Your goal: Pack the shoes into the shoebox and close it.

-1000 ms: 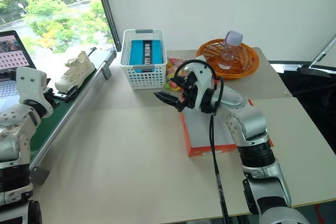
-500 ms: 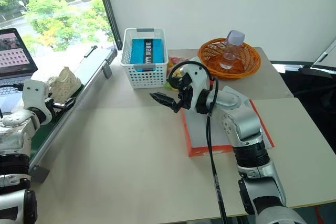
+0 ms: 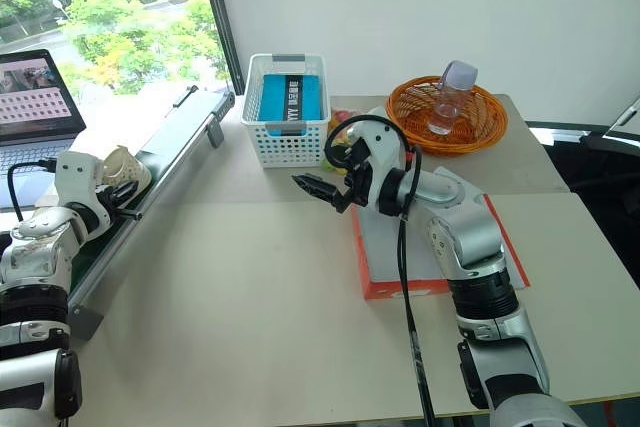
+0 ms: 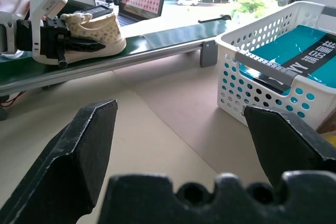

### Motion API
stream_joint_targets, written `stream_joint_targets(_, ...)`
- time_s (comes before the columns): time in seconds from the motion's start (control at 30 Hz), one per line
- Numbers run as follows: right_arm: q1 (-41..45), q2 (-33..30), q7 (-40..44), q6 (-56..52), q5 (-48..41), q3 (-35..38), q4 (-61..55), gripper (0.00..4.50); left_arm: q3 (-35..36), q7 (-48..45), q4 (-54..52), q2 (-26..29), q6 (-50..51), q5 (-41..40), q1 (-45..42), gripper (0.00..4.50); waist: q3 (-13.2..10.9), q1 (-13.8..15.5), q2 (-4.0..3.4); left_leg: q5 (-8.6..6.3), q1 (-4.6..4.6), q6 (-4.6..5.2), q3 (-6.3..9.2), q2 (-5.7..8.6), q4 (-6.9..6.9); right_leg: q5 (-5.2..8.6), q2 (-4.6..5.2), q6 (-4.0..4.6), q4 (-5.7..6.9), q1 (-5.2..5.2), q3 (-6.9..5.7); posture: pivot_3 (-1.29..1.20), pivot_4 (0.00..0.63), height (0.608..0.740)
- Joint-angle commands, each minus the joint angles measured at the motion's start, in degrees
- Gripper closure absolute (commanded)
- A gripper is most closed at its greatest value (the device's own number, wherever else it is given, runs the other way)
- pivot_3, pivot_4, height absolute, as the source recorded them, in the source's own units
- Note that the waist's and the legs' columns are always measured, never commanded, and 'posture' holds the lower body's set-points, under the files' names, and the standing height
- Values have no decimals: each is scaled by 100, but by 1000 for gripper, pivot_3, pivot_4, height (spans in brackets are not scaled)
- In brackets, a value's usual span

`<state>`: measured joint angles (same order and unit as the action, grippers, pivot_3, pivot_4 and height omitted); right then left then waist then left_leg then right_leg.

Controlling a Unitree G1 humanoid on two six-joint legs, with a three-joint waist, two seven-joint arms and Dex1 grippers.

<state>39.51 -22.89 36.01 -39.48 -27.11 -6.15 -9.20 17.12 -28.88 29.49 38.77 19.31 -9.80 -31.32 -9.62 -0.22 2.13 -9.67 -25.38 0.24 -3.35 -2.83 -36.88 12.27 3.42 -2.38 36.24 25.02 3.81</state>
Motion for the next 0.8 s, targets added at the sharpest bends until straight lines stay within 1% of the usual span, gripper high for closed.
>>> stream_joint_targets(0.03,46,-27,-43,-67,-52,195,-253,0,115,178,-657,-85,-31,-209,-297,4470,0,9,2,0,-1,0,0,0,-1,-1,0,0,0,0,-1,0,150,740)
stream_joint_targets(0.1,97,54,-129,-215,-242,371,-264,0,70,233,-1298,-216,89,-394,-587,4470,-3,22,9,1,-9,0,3,0,-4,-2,-1,-1,-2,2,-2,0,150,740)
stream_joint_targets(0.2,148,149,-215,-447,-499,596,-314,0,-28,278,-2011,-425,413,-624,-879,4470,-13,35,41,2,-28,-1,9,-1,-11,-6,-3,-5,-4,11,-6,0,150,740)
stream_joint_targets(0.3,354,396,-490,-884,-1154,1149,-324,0,-320,321,-2803,-767,774,-866,-1241,4470,-13,17,42,1,-38,0,8,2,-13,-13,0,-14,-17,10,-5,0,150,740)
stream_joint_targets(0.4,726,736,-1114,-1250,-1826,1858,-127,0,-552,446,-3243,-1146,1054,-1055,-1566,4470,-13,-5,41,0,-40,1,10,3,-12,-14,0,-15,-14,13,-5,0,150,740)
stream_joint_targets(0.47,928,988,-1652,-1466,-2385,2394,37,0,-694,633,-3466,-1548,1268,-1207,-1761,4470,-13,-29,41,1,-38,2,13,2,-12,-15,-3,-13,-11,12,-5,0,150,740)
stream_joint_targets(0.6,1110,1253,-2405,-1623,-3184,3014,105,0,-1013,783,-3828,-2174,1591,-1435,-1769,4470,-13,-86,41,1,-35,2,14,2,-12,-15,-4,-13,-10,10,-5,0,150,740)
stream_joint_targets(0.67,1160,1307,-2705,-1646,-3479,3172,111,0,-1158,810,-3943,-2383,1654,-1479,-1724,4470,-14,-87,41,1,-35,2,15,2,-11,-15,-4,-13,-9,11,-3,0,150,740)
stream_joint_targets(0.7,1107,1215,-2755,-1693,-3456,3109,13,0,-1290,837,-3989,-2597,1661,-1505,-1696,4470,-14,-87,41,2,-37,3,16,3,-11,-15,-4,-13,-9,11,-3,0,150,740)
stream_joint_targets(0.8,972,1067,-2880,-1748,-3469,2944,-195,0,-1554,858,-4029,-3016,1694,-1575,-1715,4470,-14,-92,40,2,-38,3,15,4,-12,-15,-4,-13,-12,11,-2,0,150,740)
